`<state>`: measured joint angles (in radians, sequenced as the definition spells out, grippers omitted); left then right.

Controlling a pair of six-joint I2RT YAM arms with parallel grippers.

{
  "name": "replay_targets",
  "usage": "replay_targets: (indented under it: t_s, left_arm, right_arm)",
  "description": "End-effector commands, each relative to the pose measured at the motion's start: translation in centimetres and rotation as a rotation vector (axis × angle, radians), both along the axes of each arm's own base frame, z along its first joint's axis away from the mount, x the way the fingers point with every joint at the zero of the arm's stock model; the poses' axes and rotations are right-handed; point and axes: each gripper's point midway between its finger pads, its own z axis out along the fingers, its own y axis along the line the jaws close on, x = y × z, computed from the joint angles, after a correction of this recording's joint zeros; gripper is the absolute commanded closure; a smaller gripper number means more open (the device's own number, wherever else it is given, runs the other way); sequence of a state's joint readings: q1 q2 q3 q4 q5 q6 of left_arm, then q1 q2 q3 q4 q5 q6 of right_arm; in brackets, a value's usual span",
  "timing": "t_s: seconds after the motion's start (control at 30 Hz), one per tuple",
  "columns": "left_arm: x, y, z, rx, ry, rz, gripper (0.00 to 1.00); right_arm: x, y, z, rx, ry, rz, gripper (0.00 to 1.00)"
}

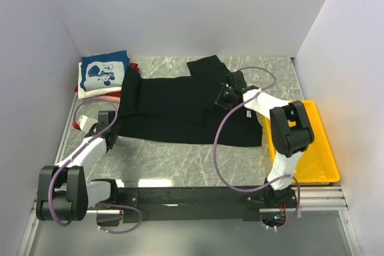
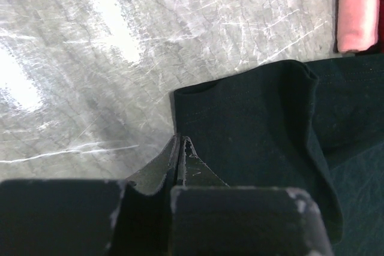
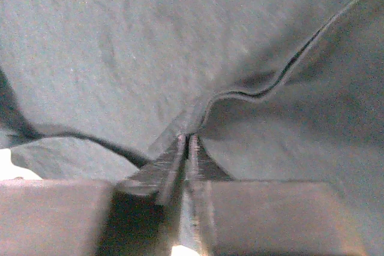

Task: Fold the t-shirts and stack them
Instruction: Fold the tshirt

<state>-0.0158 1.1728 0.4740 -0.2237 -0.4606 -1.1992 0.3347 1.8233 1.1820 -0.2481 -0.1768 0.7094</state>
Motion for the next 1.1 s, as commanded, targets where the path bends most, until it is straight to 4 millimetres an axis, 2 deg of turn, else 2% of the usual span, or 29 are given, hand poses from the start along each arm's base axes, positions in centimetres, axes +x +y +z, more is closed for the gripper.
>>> replay_targets:
  t_s: [0.0,0.03,0.1,0.2,0.23,0.3,0.33,0.37,0.4,0.43,0.47,0.5,0.53,0.57,0.63,0.67,0.7,0.73,0.77,0.83,0.9,0.93,0.97,1.07]
  left_arm:
    - [-0.5,0.1,0.3,0.015,-0.001,-0.013,0.99]
    - [-0.5,0.1,0.4,0.017,-0.003,-0.015,0.99]
    - [-0.6,0.1,0.4,0.02,-0.002,-0.016,0.99]
    - [-0.6,0.1,0.8,0.02,-0.015,-0.021,0.99]
    - [-0.6,0.0,1.0,0.019,-0.02,-0.022,0.99]
    - [-0.5,-0.1,1.2,0.015,-0.029,-0.025,0.99]
    - [-0.4,-0.1,1.3,0.014,-0.033,-0.028,0.99]
    - [-0.4,-0.1,1.4,0.012,-0.035,-0.027,0.99]
    - [-0.5,-0.1,1.4,0.013,-0.033,-0.03,0.99]
    - [-0.4,-0.1,1.7,0.015,-0.04,-0.03,0.99]
    - [-0.4,-0.1,1.8,0.017,-0.042,-0.03,0.99]
    - [-0.4,-0.1,1.9,0.02,-0.044,-0.031,0.99]
    - [-0.4,-0.1,2.1,0.019,-0.047,-0.032,0.99]
    - [-0.5,-0.1,2.1,0.02,-0.046,-0.034,0.99]
    - [-0.5,-0.1,2.4,0.019,-0.056,-0.037,0.99]
    - [-0.6,-0.1,2.4,0.02,-0.055,-0.038,0.99]
    - [-0.6,-0.1,2.6,0.022,-0.061,-0.036,0.99]
    - [-0.7,0.0,2.6,0.026,-0.058,-0.038,0.99]
    - [-0.8,0.0,2.6,0.028,-0.054,-0.038,0.99]
    - [-0.8,0.1,2.8,0.032,-0.061,-0.037,0.99]
    - [-0.9,0.1,3.0,0.035,-0.064,-0.034,0.99]
    - [-0.9,0.1,3.0,0.034,-0.067,-0.035,0.99]
    - [-0.9,0.1,3.1,0.034,-0.07,-0.035,0.99]
    - [-0.9,0.0,3.1,0.03,-0.071,-0.034,0.99]
  right_arm:
    - [1.0,1.5,-0.3,-0.004,0.015,0.036,0.81]
    - [1.1,1.9,-0.9,-0.005,0.027,0.045,0.75]
    - [1.7,2.5,-0.4,0.003,0.017,0.064,0.62]
    - [1.9,2.4,0.3,-0.008,0.01,0.072,0.56]
    - [2.0,1.9,1.6,-0.013,-0.017,0.059,0.55]
    - [1.2,0.3,2.0,-0.039,-0.025,0.022,0.53]
    - [1.1,-0.8,4.2,-0.028,-0.07,-0.006,0.53]
    - [-0.1,-1.9,3.5,-0.035,-0.051,-0.027,0.53]
    - [-0.9,-2.6,3.9,-0.03,-0.053,-0.049,0.54]
    - [-1.4,-3.6,6.0,-0.025,-0.107,-0.079,0.54]
    - [-3.0,-5.0,4.8,-0.041,-0.081,-0.106,0.55]
    - [-3.8,-5.6,4.9,-0.042,-0.086,-0.125,0.55]
    - [-4.4,-6.6,6.2,-0.048,-0.126,-0.154,0.55]
    - [-5.8,-7.9,4.8,-0.067,-0.086,-0.181,0.55]
    - [-7.2,-9.1,5.1,-0.057,-0.092,-0.21,0.57]
    - [-8.5,-9.8,3.8,-0.063,-0.057,-0.219,0.57]
    - [-9.0,-10.6,3.4,-0.065,-0.051,-0.234,0.58]
    - [-9.6,-11.0,3.8,-0.061,-0.069,-0.239,0.58]
    - [-11.0,-11.3,2.5,-0.074,-0.037,-0.241,0.58]
    - [-12.8,-11.8,1.7,-0.075,-0.035,-0.251,0.58]
    - [-13.8,-12.6,1.1,-0.098,-0.032,-0.287,0.58]
    - [-14.2,-12.9,1.4,-0.097,-0.051,-0.301,0.58]
    - [-15.1,-13.2,0.5,-0.107,-0.03,-0.31,0.58]
    - [-16.4,-13.6,-0.5,-0.106,-0.021,-0.332,0.56]
